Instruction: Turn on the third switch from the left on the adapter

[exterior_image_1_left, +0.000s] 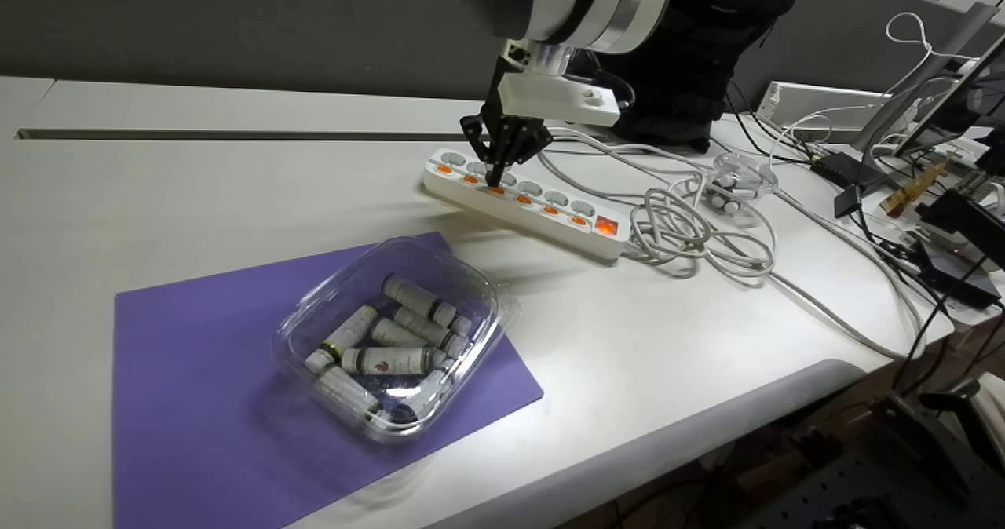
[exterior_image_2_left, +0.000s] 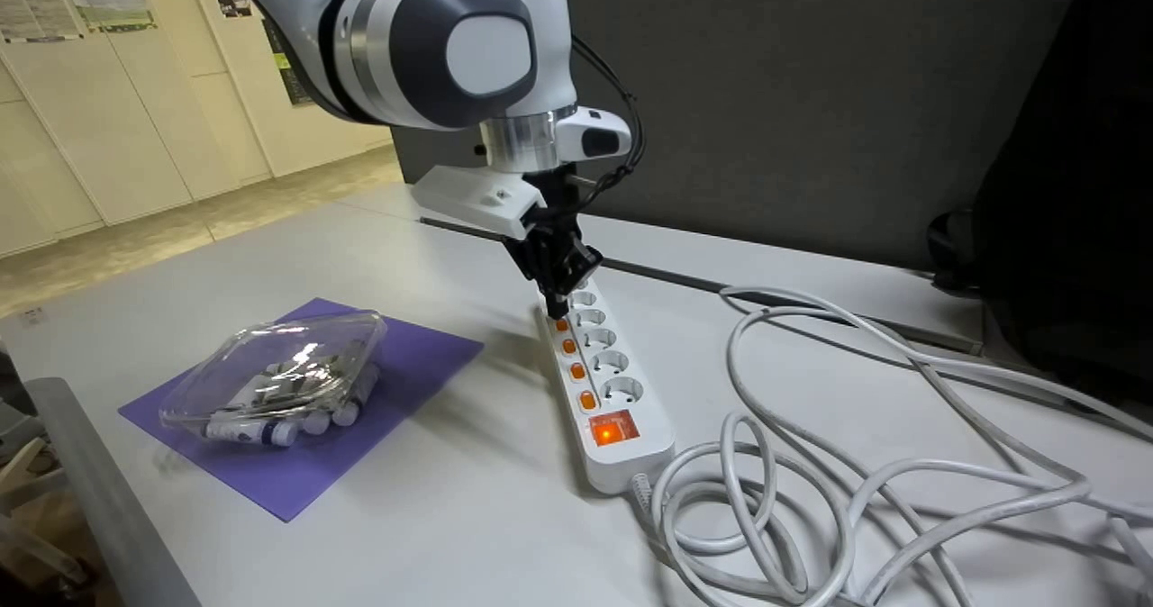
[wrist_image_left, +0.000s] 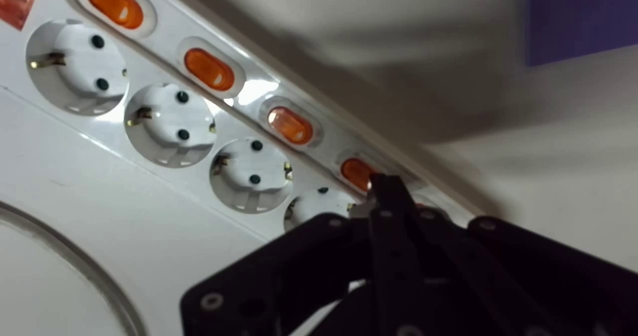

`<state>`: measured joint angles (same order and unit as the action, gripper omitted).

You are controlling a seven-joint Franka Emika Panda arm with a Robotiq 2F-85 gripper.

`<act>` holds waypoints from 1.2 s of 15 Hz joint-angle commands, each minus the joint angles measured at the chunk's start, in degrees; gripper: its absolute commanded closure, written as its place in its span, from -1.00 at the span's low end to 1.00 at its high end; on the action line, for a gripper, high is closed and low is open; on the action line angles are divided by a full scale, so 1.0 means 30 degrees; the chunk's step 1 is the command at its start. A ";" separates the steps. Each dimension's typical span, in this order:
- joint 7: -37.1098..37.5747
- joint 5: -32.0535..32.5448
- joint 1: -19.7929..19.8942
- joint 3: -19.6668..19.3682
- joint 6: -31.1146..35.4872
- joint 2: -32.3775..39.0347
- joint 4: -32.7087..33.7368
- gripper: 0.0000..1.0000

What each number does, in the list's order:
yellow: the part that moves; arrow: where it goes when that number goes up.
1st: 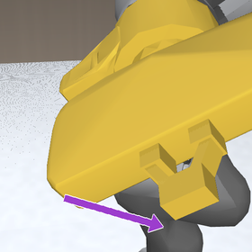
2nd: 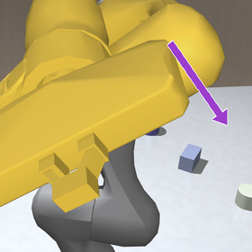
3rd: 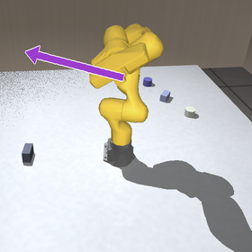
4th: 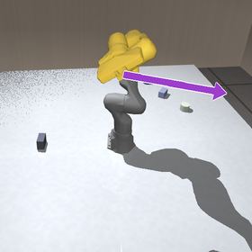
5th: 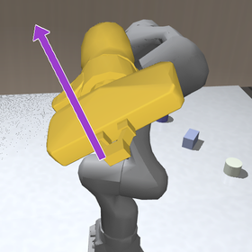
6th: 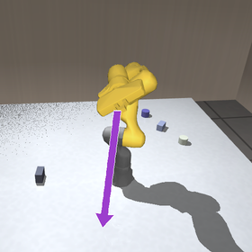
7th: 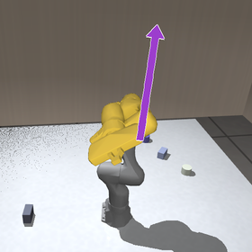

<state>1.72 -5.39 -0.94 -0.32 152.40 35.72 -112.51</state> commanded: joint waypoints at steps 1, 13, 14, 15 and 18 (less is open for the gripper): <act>0.0845 0.0429 -0.0313 -0.0343 -0.0202 0.0034 0.0236 1.00; 0.0940 0.0716 -0.0380 -0.0459 -0.0366 0.0540 0.0502 1.00; 0.0975 0.0756 -0.0412 -0.0502 -0.0350 0.0597 0.0537 1.00; 0.1046 0.0844 -0.0488 -0.0591 -0.0316 0.0720 0.0611 1.00; 0.1626 0.1401 -0.1053 -0.1207 -0.0268 0.1273 0.1047 1.00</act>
<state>2.58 -3.98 -2.00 -1.31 152.20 36.51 -112.00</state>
